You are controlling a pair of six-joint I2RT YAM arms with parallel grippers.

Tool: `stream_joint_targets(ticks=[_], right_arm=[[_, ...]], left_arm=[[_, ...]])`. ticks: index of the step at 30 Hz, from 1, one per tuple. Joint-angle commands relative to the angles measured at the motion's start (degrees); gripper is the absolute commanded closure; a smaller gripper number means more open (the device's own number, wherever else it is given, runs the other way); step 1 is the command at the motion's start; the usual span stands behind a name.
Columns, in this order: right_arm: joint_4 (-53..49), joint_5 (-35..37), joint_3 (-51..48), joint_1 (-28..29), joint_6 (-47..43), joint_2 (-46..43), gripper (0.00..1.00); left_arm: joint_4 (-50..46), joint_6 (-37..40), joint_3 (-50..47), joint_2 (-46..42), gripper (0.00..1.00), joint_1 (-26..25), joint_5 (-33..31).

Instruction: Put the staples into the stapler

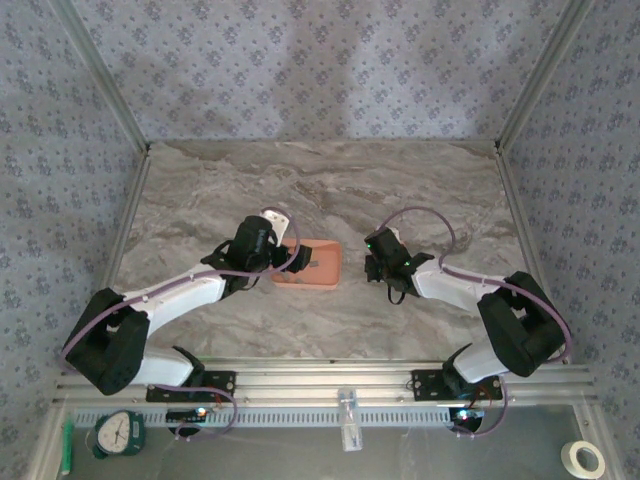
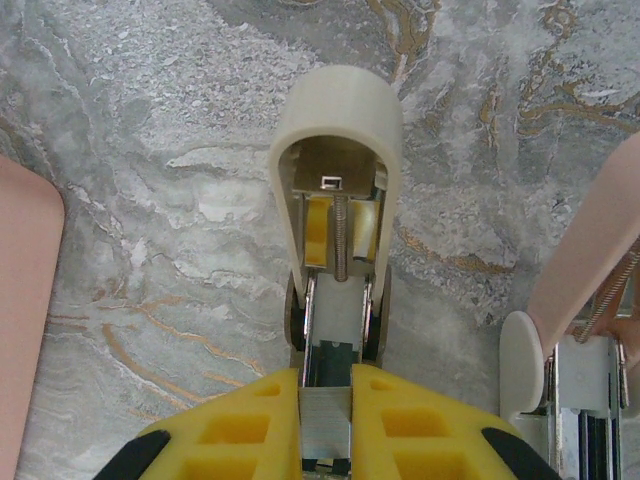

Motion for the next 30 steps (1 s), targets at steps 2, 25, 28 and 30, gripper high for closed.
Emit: stream_joint_targets(ticks=[2,25,28,30], right_arm=[[-2.51,0.24,1.1,0.61,1.46,0.57,0.82],[-4.31,1.77,2.4,1.41,2.06,-0.8,0.82],[-3.96,1.42,2.16,1.24,2.08,-0.35,0.82],[-3.94,1.42,2.11,1.22,2.15,-0.01,0.82]], left_arm=[[0.64,0.56,1.09,-0.2,0.0,0.38,0.4],[0.46,1.45,1.01,-0.72,0.0,0.43,0.14],[0.48,1.36,1.01,-0.72,0.0,0.43,0.14],[0.56,1.36,1.01,-0.73,0.0,0.43,0.14]])
